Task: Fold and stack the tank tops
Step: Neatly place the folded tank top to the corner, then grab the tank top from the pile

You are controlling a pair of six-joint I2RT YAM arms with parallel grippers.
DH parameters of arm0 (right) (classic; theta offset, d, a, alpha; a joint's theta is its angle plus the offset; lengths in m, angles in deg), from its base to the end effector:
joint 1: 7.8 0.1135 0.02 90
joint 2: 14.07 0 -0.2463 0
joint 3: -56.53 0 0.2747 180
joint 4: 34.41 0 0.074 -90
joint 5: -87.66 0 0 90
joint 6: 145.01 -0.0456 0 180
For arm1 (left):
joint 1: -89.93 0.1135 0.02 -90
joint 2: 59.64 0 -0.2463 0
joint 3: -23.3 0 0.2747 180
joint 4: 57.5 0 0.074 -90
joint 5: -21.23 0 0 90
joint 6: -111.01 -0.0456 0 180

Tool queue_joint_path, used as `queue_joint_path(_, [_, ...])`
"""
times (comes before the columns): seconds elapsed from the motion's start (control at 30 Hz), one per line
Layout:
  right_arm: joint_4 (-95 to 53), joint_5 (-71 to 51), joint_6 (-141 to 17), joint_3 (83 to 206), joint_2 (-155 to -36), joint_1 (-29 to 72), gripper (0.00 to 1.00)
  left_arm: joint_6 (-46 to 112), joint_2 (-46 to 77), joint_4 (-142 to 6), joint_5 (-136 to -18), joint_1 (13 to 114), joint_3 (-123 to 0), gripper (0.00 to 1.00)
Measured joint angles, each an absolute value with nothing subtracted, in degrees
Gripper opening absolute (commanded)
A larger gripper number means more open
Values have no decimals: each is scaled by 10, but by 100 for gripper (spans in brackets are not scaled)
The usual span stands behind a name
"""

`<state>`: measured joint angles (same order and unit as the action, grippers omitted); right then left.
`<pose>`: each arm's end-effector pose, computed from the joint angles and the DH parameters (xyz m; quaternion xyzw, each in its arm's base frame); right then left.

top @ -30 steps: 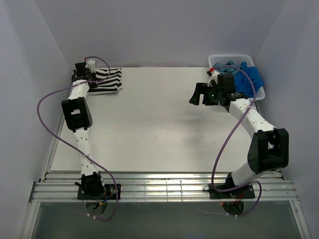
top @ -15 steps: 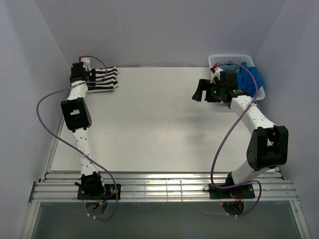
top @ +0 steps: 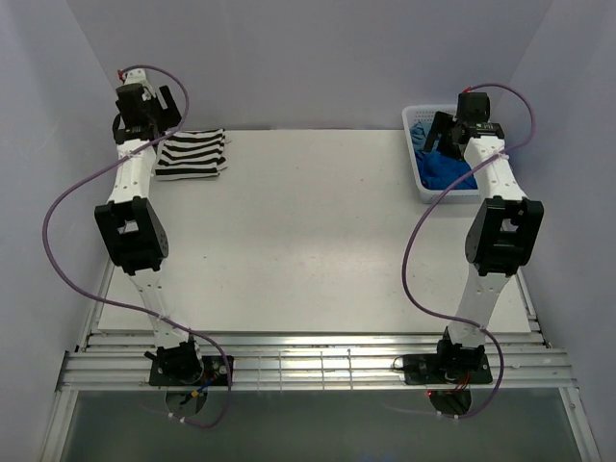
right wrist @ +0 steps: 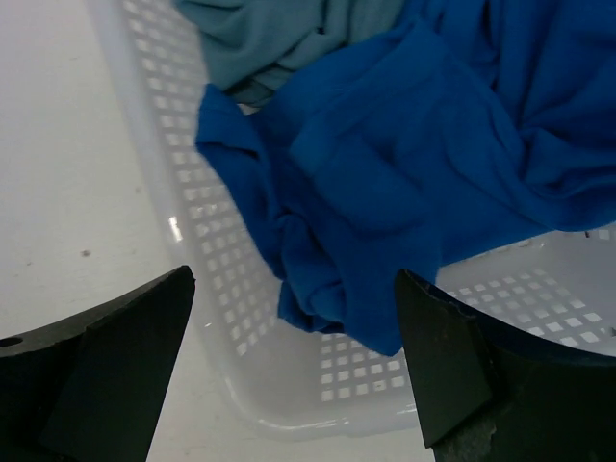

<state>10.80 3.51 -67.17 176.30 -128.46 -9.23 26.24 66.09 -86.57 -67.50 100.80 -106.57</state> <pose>0.4866 -0.0168 0.2871 0.1285 0.8956 -0.0064 0.4259 0.5363 0.1040 0.2829 -0.1240 0.8339 0.0358 0.5367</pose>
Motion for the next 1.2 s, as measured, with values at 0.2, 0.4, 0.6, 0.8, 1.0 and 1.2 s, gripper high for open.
queue_joint_path(0.2, [160,81,-663,1891,-1417,-116,90,366,498,-837,-742,975,-958,98])
queue_joint_path(0.4, [167,89,-639,1919,-1457,-123,90,405,449,-834,-760,940,-829,98])
queue_joint_path(0.6, [169,70,-629,1891,-1457,-123,93,420,449,-865,-758,917,-741,98])
queue_joint_path(0.8, [171,56,-622,1848,-1458,-123,89,425,448,-878,-747,912,-732,98])
queue_joint_path(1.0, [171,52,-616,1850,-1467,-123,11,429,447,-887,-739,913,-732,98])
queue_joint_path(1.2, [155,54,-630,1842,-1457,-123,8,430,446,-900,-738,912,-733,98])
